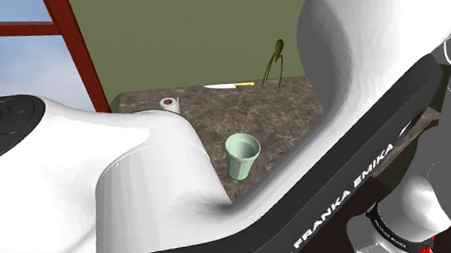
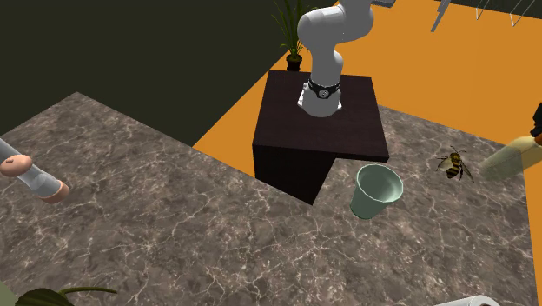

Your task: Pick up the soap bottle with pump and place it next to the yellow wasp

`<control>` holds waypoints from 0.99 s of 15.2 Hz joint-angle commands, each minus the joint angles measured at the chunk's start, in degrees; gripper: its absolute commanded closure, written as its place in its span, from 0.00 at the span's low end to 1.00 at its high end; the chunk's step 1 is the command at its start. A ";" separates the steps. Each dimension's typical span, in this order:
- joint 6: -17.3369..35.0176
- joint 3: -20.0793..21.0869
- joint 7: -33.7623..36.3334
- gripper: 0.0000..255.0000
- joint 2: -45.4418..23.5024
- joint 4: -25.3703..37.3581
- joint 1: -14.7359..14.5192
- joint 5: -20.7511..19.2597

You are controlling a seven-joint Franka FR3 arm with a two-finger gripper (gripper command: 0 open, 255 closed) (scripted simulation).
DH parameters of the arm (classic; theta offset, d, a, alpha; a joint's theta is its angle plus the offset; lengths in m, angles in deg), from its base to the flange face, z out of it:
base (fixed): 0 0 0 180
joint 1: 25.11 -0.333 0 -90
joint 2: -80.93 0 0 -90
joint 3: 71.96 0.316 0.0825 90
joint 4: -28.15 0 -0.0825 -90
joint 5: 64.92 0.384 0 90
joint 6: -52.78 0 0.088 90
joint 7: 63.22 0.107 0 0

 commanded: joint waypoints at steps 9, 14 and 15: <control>2.03 -0.72 0.62 1.00 -1.40 -0.86 -0.45 -1.16; 2.03 -0.72 0.62 0.00 -1.41 -0.85 -0.45 -1.16; 2.03 -0.72 0.62 0.00 -1.41 -0.85 -0.45 -1.16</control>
